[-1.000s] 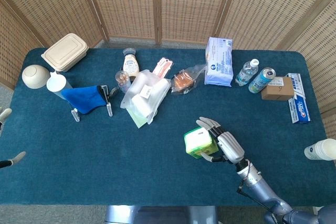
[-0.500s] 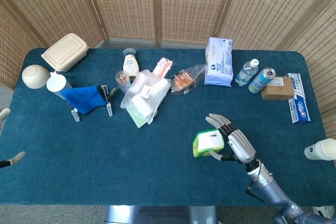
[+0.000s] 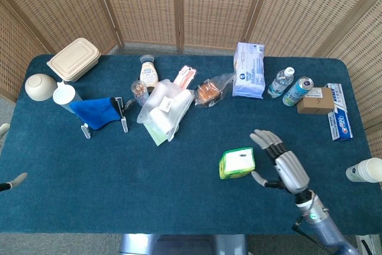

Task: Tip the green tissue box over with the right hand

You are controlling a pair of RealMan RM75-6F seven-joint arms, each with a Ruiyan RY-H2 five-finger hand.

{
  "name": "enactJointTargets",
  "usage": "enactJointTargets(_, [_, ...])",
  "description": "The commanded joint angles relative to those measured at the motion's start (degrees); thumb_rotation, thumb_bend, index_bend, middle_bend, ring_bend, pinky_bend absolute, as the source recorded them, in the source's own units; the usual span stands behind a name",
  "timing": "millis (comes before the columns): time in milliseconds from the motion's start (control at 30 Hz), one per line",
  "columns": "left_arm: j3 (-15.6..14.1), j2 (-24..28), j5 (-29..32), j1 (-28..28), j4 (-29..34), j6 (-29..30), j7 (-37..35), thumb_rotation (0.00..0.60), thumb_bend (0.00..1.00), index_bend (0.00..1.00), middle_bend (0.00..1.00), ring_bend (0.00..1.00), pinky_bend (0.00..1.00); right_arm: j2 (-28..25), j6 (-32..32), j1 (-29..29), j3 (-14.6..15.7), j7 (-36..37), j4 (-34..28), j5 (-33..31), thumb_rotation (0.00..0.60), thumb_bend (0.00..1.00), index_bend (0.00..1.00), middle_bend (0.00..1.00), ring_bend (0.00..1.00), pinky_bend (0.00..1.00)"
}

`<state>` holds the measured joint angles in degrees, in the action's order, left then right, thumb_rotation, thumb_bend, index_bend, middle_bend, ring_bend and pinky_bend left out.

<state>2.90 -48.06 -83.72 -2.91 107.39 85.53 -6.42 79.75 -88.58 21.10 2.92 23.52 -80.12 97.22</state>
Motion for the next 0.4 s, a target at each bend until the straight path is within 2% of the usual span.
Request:
enactJointTargets(33, [-0.01,-0.02,-0.06,-0.01,0.09,0.01,0.12,0.6,0.02,0.05,0.0,0.0,0.0,-1.94,-0.89,-1.76,-0.76,-2.35,-0.74,-1.8,0.532,0.36,0.0,0.0,0.0,0.04])
enactJointTargets(233, [0.07,-0.3,0.12,0.02,0.34,0.26,1.43,0.6,0.02,0.05,0.0,0.0,0.0,-2.62,-2.74,-5.14,-1.53,-4.0,0.99,-4.99,0.597,0.37,0.0,0.0,0.0,0.01])
enactJointTargets(400, [0.14,-0.7,0.4,0.29,0.64,0.91,3.08,0.6,0.02,0.05,0.0,0.0,0.0,-3.24,-4.09,-8.84,-1.57,-8.6,2.76,-7.95,0.6,0.34,0.0,0.0,0.0,0.0])
